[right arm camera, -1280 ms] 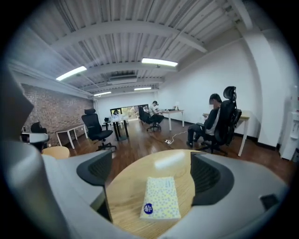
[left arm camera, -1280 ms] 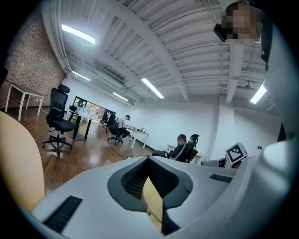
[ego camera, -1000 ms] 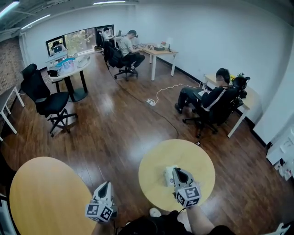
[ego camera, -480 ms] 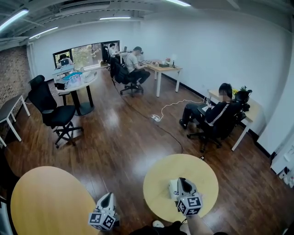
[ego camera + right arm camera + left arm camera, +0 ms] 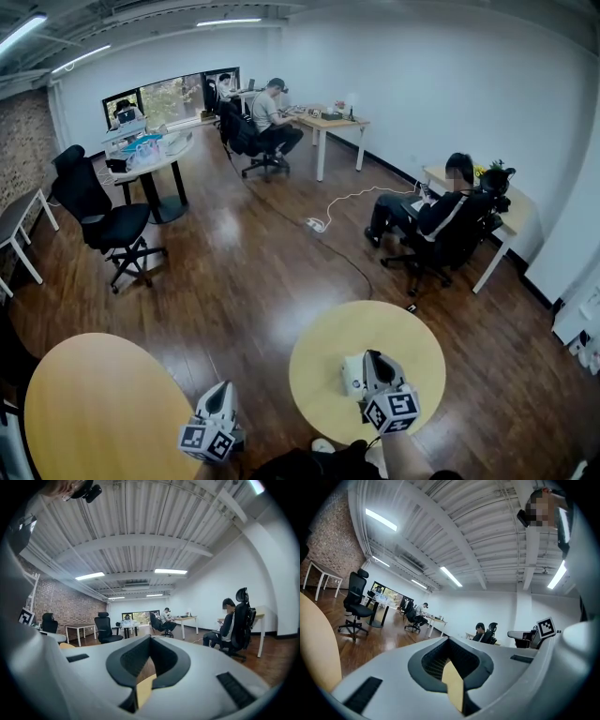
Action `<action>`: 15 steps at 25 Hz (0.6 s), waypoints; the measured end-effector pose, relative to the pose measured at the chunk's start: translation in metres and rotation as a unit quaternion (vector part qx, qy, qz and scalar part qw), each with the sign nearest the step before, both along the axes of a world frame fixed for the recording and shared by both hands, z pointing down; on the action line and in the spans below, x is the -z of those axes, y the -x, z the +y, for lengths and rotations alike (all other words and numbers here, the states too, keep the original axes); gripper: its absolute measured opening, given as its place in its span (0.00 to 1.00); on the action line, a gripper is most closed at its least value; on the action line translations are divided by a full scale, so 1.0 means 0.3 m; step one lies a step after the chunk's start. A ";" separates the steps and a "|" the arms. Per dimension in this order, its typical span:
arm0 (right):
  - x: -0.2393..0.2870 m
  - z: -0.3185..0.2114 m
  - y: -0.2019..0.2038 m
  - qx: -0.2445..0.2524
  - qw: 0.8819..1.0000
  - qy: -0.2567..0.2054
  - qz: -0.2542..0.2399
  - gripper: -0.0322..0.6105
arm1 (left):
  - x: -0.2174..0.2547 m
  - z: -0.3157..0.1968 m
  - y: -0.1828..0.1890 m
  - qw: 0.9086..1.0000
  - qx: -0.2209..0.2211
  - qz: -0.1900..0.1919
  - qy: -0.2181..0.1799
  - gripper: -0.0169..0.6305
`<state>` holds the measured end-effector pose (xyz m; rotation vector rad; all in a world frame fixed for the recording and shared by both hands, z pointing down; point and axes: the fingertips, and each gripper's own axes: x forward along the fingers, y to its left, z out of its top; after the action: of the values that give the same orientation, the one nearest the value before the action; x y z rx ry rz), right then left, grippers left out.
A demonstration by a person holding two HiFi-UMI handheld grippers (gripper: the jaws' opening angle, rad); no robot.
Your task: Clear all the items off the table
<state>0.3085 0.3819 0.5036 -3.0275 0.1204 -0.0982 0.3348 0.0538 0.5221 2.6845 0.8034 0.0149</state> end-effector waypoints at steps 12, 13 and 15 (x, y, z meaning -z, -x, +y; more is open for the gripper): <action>-0.017 0.023 -0.040 0.005 1.000 -0.014 0.003 0.05 | 0.022 0.010 -0.016 1.000 0.003 0.010 -0.006 0.01; -0.017 0.020 -0.042 0.007 1.000 -0.016 0.003 0.05 | 0.027 0.010 -0.016 1.000 0.004 0.011 -0.006 0.01; -0.017 0.015 -0.049 0.012 1.000 -0.019 0.002 0.05 | 0.038 0.009 -0.017 1.000 0.007 0.013 -0.006 0.01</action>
<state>0.3232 0.3863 0.5088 -2.9896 0.1557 -0.0913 0.3400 0.0564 0.5107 2.7067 0.7952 -0.0187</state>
